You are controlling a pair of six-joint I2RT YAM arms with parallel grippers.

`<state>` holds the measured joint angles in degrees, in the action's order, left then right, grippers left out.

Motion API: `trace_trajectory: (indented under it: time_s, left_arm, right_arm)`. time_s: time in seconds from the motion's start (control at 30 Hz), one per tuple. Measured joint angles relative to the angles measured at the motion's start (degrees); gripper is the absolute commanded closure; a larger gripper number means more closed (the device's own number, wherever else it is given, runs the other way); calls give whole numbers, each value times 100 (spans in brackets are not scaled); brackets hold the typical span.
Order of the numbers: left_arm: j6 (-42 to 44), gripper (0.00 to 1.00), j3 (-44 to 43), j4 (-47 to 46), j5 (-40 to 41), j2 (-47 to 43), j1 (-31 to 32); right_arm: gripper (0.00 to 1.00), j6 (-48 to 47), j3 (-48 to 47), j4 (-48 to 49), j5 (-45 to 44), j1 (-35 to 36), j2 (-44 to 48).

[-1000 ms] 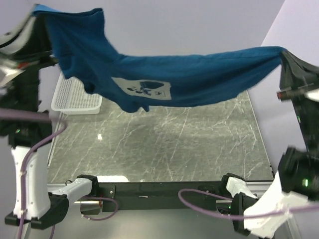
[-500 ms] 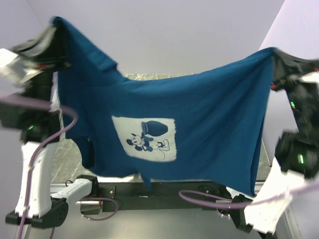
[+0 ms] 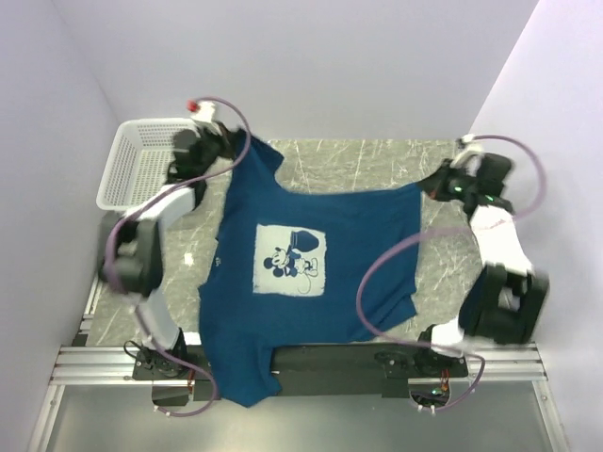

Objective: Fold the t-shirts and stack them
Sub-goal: Flatten the tshirt out, then fold the tshirt

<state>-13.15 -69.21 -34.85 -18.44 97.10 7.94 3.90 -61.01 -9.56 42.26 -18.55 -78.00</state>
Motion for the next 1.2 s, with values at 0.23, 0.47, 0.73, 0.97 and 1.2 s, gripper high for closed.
trace_trajectory:
  time_s: [0.23, 0.47, 0.73, 0.97, 1.2]
  left_arm:
    - [-181, 99, -1784, 800, 24, 2994, 2]
    - [-149, 99, -3639, 1639, 365, 3895, 2]
    - [-116, 99, -3971, 1589, 479, 3939, 2]
    - [-114, 99, -3600, 1403, 389, 3862, -4]
    - [-107, 99, -2682, 1158, 155, 3263, -39]
  right_arm:
    - [100, -389, -1672, -262, -313, 555, -3193]
    - [100, -417, -2732, -610, -868, 566, -3965]
    - [100, -284, -3069, -553, -986, 551, -4046]
    - [100, -179, -3069, -549, -938, 542, -4046]
    - [100, -116, -3010, -483, -796, 525, -4046]
